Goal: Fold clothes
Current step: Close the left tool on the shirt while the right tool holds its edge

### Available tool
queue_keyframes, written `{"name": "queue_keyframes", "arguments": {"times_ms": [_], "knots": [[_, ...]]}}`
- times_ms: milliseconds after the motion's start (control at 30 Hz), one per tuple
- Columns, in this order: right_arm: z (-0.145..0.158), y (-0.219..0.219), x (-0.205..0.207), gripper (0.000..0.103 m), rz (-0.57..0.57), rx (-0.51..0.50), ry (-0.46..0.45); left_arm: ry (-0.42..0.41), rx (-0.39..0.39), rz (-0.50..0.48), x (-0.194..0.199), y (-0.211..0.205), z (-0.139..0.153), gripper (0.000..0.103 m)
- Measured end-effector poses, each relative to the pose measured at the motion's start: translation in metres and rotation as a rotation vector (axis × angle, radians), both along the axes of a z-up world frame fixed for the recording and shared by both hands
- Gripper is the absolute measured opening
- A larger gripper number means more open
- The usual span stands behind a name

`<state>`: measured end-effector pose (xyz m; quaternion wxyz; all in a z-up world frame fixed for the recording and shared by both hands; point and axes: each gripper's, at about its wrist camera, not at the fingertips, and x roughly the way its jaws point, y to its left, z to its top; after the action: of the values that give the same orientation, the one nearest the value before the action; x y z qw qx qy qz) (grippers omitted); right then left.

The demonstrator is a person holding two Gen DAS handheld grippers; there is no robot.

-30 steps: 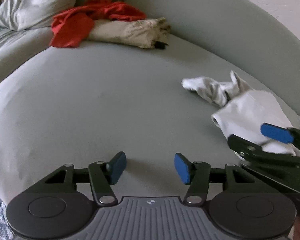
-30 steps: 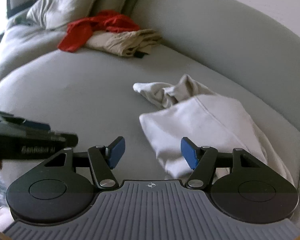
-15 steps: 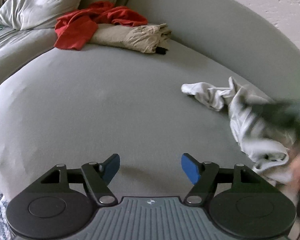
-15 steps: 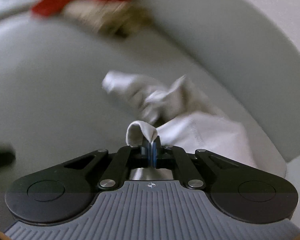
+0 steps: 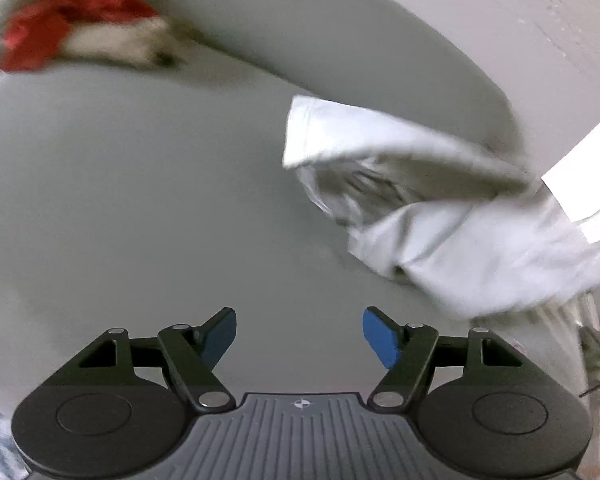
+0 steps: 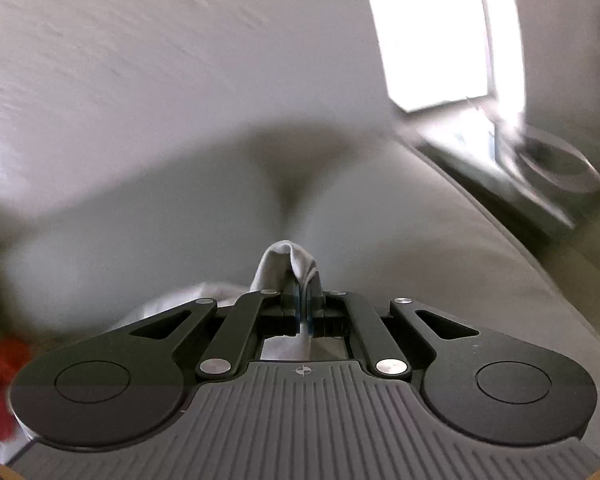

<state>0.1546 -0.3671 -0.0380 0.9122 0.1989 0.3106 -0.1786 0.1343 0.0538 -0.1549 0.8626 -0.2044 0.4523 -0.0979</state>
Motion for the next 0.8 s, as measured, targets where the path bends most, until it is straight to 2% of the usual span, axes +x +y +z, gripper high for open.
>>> {"name": "queue_keyframes", "arguments": {"times_ms": [67,133,167,267,333,367,433,467,500,533,567,633,733,800], "knots": [[-0.038,-0.030,-0.014,0.002,-0.018,0.093,0.105,0.028,-0.049,-0.045,0.007,-0.022,-0.008,0.066],[-0.066,-0.044,-0.023,0.002,-0.024,0.151,0.159,0.049,-0.091,-0.068,0.018,-0.041,-0.015,0.062],[-0.072,-0.047,-0.025,0.002,-0.019,0.167,0.163,0.062,-0.124,-0.058,0.025,-0.046,-0.018,0.061],[-0.084,-0.051,-0.028,0.003,0.006,0.197,0.159,0.118,-0.225,0.001,0.046,-0.060,-0.025,0.050],[-0.084,-0.051,-0.028,0.003,0.036,0.201,0.150,0.130,-0.203,0.014,0.061,-0.072,-0.027,0.049],[-0.084,-0.051,-0.028,0.003,0.051,0.202,0.146,0.101,-0.154,0.006,0.064,-0.082,-0.022,0.049],[-0.085,-0.051,-0.027,0.003,0.090,0.216,0.142,-0.013,0.013,-0.028,0.074,-0.099,-0.009,0.056],[-0.084,-0.051,-0.028,0.003,0.104,0.230,0.138,-0.090,0.115,-0.064,0.075,-0.107,-0.003,0.065],[-0.083,-0.052,-0.028,0.003,0.113,0.233,0.134,-0.161,0.233,-0.115,0.078,-0.114,0.001,0.063],[-0.083,-0.053,-0.027,0.003,0.123,0.235,0.131,-0.208,0.308,-0.181,0.081,-0.121,0.002,0.061],[-0.082,-0.053,-0.026,0.003,0.132,0.236,0.128,-0.234,0.337,-0.270,0.083,-0.122,0.001,0.054],[-0.079,-0.052,-0.025,0.003,0.146,0.240,0.130,-0.217,0.366,-0.399,0.090,-0.126,-0.006,0.052],[-0.080,-0.053,-0.025,0.003,0.154,0.240,0.129,-0.202,0.376,-0.446,0.095,-0.123,-0.016,0.044],[-0.084,-0.053,-0.023,0.003,0.155,0.245,0.129,-0.186,0.346,-0.480,0.100,-0.123,-0.023,0.031]]}}
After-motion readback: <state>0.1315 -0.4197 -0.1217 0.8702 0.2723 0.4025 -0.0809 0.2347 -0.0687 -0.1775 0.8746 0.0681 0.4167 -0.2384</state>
